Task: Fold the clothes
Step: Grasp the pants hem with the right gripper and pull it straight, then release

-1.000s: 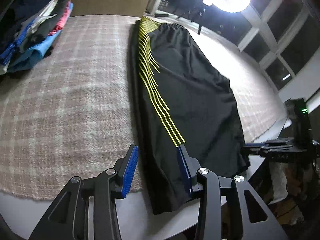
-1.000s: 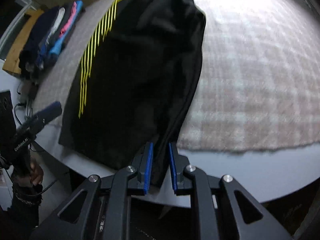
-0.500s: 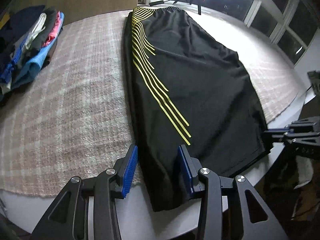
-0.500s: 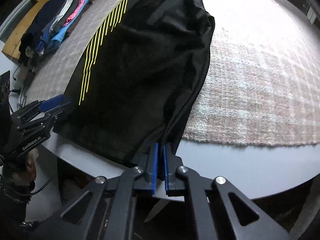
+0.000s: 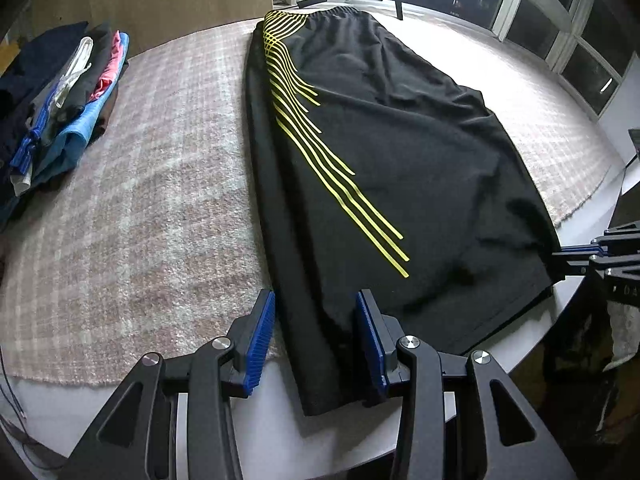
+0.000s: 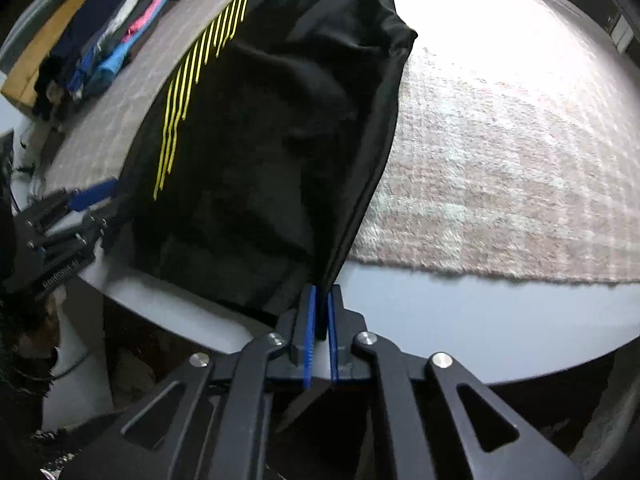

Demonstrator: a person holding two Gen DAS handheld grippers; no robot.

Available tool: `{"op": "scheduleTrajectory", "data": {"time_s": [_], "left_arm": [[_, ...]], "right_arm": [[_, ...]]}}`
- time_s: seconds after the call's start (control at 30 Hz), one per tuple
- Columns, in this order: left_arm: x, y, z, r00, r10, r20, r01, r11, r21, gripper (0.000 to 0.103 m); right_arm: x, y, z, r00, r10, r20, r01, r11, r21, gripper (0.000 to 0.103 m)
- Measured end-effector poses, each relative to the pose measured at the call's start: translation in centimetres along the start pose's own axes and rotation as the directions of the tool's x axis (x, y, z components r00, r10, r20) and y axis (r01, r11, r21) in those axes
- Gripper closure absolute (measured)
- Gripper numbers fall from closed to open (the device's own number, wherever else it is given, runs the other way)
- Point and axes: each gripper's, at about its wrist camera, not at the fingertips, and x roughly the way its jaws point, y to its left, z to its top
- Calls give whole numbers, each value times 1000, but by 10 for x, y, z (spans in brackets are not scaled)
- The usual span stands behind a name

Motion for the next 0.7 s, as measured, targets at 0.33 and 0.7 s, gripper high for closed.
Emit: {"op": "scheduleTrajectory", "data": {"time_s": [0.33, 0.7], "left_arm": [[-17, -10, 9, 990, -89, 110, 84, 995, 44, 64], [0, 2, 3, 999, -19, 28, 17, 997, 74, 62]], "right_arm": [[-34, -10, 13, 974, 51, 221, -59, 998, 31, 95], [22, -8, 26, 996, 39, 78, -37, 999, -32, 93]]}}
